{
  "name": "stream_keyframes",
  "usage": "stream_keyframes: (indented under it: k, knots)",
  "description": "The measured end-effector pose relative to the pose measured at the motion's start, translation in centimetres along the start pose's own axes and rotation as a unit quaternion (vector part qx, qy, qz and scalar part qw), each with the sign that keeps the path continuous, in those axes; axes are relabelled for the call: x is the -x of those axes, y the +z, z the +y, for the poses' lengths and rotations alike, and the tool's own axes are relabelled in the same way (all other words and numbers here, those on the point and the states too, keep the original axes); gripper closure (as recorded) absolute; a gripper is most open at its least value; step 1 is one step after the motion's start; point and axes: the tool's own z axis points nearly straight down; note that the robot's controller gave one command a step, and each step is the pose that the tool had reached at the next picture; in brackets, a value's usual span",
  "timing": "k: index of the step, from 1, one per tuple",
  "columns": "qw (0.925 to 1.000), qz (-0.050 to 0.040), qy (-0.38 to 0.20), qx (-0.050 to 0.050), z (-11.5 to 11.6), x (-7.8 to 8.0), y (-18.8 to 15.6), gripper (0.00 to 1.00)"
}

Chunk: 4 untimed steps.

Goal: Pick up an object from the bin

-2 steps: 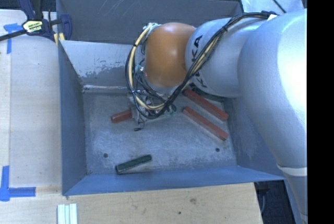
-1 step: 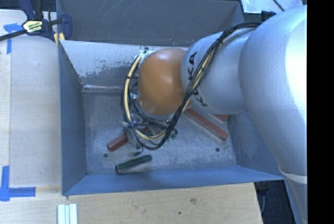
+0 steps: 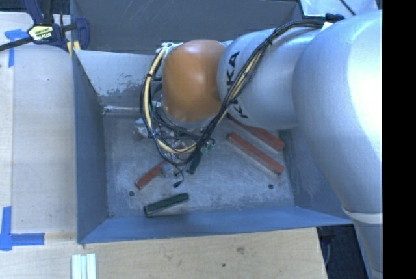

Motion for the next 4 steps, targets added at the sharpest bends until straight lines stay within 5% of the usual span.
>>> stream_keyframes:
  k: [1, 2, 3, 4]
  knots:
    - [1.0000, 0.0016, 0.000, 0.001, 0.1, -0.2, 0.0, 0.00]
    - [0.9942, 0.0029, -0.107, 0.002, 5.5, -1.6, -0.1, 1.00]
    - [0.9943, 0.0029, -0.107, 0.002, 5.5, -1.6, -0.1, 1.00]
    - [0.9920, 0.0019, -0.126, 0.001, 8.2, -2.0, -14.6, 1.00]
